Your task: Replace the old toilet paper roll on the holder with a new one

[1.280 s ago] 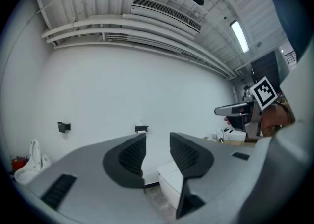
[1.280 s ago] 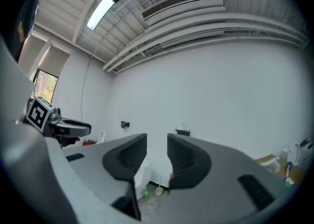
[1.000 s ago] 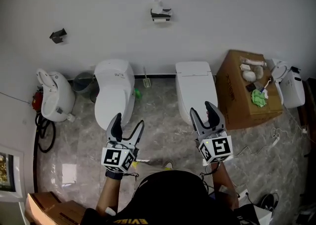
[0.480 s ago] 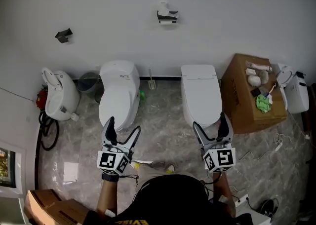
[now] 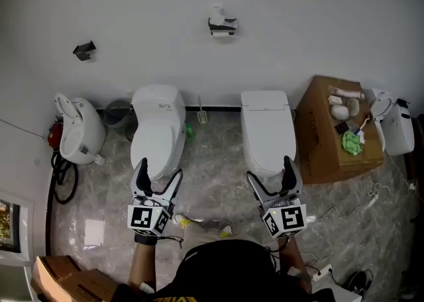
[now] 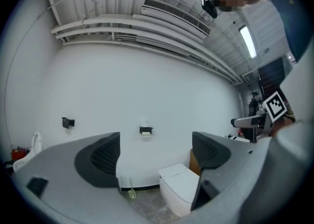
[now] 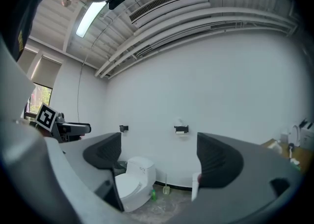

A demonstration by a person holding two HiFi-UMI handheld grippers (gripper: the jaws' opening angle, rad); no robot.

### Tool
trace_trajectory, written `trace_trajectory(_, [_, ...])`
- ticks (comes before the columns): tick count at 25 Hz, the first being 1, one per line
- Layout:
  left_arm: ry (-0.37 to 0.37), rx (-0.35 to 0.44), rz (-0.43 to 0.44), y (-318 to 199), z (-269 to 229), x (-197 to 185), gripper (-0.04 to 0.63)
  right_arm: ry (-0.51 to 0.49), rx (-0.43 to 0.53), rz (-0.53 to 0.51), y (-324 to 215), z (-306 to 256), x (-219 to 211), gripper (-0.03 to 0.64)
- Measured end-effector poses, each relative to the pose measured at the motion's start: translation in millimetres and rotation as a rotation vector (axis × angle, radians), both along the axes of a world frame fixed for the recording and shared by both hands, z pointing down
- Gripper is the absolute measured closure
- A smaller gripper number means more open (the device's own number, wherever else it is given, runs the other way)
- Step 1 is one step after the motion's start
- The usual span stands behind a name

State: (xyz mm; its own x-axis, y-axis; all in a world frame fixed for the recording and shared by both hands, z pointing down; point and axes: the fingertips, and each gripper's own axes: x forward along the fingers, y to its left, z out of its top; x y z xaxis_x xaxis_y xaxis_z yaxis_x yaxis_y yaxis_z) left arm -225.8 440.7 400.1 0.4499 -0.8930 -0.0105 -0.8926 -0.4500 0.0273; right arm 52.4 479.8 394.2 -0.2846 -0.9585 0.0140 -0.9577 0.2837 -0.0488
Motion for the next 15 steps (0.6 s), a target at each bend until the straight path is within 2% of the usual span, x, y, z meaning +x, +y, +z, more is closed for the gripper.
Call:
trace_trajectory(4, [-0.015, -0.001, -0.025, -1.4, -4.7, -6.7, 0.143, -0.029, -0.033, -0.006, -3.3, 11.7, 3.0, 0.144])
trace_trajectory(8, [-0.030, -0.046, -0.046, -9.9, 16.1, -13.4, 0.143, -0.069, -0.048, -0.004, -13.5, 18.6, 7.7, 0.146])
trace_trajectory(12, [-0.010, -0.060, -0.075, -36.6, 22.1, -24.5, 0.143, -0.056, -0.083, -0.003, -32.2, 29.7, 4.9, 0.146])
trace_trajectory(15, [0.003, -0.049, -0.062, -70.2, 21.0, -25.3, 0.143, -0.047, -0.075, 0.005, -59.2, 29.2, 2.0, 0.146])
